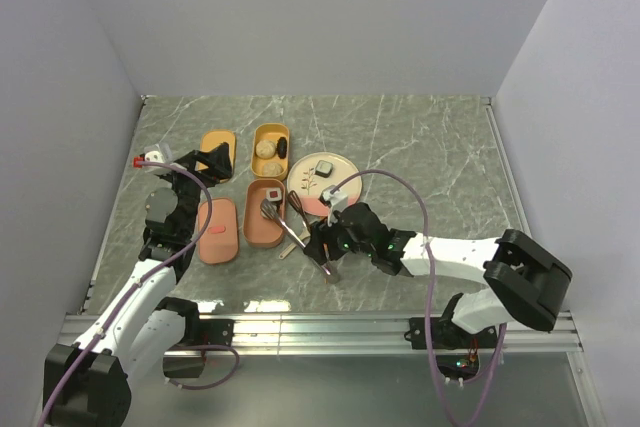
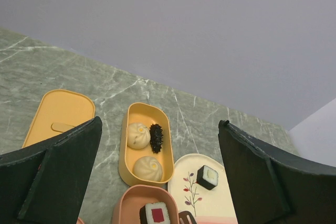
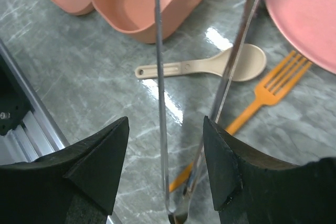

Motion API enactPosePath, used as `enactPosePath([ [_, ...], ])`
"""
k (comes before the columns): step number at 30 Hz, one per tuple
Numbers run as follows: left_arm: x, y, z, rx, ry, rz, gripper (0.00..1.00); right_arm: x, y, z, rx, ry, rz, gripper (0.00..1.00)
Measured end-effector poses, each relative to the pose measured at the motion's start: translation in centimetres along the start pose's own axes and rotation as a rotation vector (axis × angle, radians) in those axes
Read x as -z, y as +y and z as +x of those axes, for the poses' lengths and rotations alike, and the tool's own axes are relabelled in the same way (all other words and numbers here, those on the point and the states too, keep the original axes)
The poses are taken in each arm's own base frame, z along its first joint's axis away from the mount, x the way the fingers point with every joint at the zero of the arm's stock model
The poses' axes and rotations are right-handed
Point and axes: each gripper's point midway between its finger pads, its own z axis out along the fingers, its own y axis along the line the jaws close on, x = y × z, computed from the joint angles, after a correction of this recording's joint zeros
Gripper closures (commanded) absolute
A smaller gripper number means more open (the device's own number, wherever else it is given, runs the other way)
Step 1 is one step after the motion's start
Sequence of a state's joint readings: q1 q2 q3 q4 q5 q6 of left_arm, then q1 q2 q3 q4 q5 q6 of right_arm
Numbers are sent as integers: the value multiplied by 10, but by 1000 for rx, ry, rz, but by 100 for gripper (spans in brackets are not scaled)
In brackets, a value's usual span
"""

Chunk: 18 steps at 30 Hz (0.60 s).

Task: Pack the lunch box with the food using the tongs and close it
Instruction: Grab the clamp with the right arm

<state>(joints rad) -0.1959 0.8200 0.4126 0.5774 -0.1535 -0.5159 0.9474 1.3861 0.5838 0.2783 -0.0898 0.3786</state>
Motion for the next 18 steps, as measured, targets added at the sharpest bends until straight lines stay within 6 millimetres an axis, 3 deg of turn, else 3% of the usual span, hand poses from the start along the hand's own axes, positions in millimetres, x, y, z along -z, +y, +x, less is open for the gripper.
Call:
enactPosePath([
  [10, 0, 0, 1, 1, 2, -1, 1, -17, -2, 15, 12, 35, -23, 33],
  [18, -1, 2, 4, 0, 10, -6, 1, -16, -3, 10, 32, 17, -16, 30],
])
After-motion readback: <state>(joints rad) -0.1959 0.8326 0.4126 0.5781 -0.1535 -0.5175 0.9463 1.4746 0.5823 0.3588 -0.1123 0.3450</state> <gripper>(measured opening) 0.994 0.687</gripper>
